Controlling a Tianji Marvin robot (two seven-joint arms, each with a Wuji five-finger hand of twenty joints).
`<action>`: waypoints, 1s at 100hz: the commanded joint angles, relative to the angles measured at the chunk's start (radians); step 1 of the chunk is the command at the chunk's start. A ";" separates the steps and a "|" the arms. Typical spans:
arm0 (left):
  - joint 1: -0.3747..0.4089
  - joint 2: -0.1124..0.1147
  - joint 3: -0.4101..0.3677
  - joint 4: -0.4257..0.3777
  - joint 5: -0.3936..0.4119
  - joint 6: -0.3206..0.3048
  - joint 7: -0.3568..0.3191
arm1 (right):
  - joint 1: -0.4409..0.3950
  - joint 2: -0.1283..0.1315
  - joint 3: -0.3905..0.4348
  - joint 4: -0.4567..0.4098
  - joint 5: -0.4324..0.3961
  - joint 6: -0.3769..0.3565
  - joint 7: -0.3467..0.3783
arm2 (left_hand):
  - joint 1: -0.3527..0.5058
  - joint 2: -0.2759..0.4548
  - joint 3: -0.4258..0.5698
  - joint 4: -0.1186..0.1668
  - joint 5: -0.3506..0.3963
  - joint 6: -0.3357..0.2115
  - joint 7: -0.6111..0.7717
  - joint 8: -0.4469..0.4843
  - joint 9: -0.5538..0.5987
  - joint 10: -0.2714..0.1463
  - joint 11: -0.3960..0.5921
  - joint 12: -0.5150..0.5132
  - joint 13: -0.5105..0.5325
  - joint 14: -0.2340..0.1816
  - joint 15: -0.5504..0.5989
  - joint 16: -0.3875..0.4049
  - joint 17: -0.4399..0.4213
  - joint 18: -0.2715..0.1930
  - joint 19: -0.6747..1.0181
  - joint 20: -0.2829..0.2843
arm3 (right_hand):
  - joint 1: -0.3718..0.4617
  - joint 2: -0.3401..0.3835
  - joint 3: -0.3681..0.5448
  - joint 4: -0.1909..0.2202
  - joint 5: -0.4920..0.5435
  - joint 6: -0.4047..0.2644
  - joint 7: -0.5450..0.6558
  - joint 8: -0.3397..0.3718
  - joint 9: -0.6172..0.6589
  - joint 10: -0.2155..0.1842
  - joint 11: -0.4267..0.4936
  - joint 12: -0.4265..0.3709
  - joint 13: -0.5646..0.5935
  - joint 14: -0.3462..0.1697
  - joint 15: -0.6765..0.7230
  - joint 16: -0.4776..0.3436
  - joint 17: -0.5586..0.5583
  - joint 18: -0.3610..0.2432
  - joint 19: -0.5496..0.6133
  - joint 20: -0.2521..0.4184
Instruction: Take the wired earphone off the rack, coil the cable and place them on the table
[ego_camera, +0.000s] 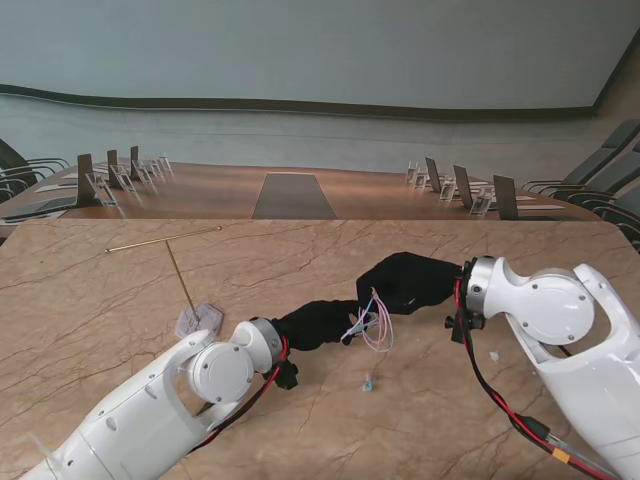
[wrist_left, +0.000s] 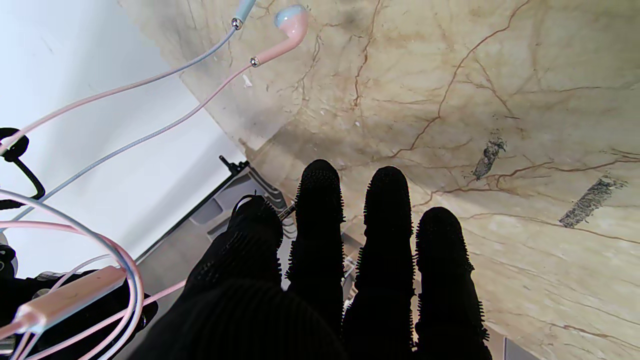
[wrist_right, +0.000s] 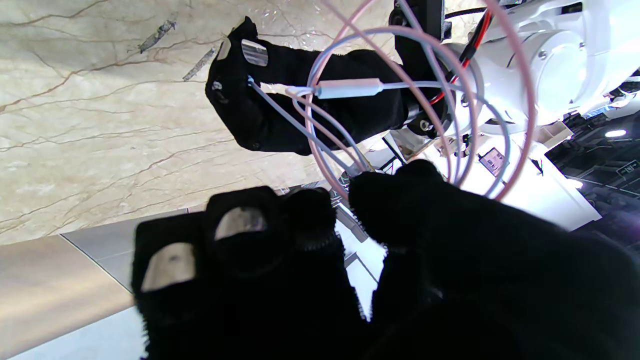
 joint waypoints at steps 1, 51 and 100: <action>0.007 -0.001 -0.002 -0.001 -0.003 -0.007 0.002 | -0.005 -0.001 -0.004 -0.007 -0.003 0.002 0.001 | 0.080 0.056 0.044 0.022 0.064 -0.110 0.184 0.124 0.006 -0.015 0.039 0.019 0.001 0.016 0.026 0.023 -0.011 0.016 0.044 0.004 | -0.040 -0.009 0.016 0.019 0.022 -0.007 0.037 0.006 0.042 0.071 0.048 -0.005 0.022 0.129 0.070 -0.008 0.016 -0.085 0.103 -0.004; 0.029 -0.004 -0.023 0.005 0.013 0.006 0.028 | -0.036 0.001 0.023 -0.031 -0.012 -0.002 0.004 | 0.080 0.025 0.165 0.034 0.149 -0.004 0.177 0.080 0.038 0.017 -0.033 -0.065 0.070 0.047 0.001 0.017 0.046 0.065 0.063 -0.016 | -0.041 -0.009 0.014 0.019 0.021 -0.010 0.035 0.006 0.043 0.070 0.047 -0.006 0.022 0.129 0.070 -0.008 0.016 -0.085 0.102 -0.004; 0.040 -0.005 -0.033 0.010 0.012 0.018 0.036 | -0.037 0.005 0.040 -0.040 -0.014 -0.023 0.010 | 0.080 0.019 0.187 0.021 0.118 0.032 0.212 0.006 0.027 0.004 -0.003 -0.050 0.067 0.041 0.004 0.025 0.043 0.059 0.061 -0.016 | -0.043 -0.012 0.013 0.015 0.022 -0.013 0.032 0.004 0.044 0.070 0.046 -0.006 0.023 0.127 0.069 -0.010 0.016 -0.084 0.099 -0.008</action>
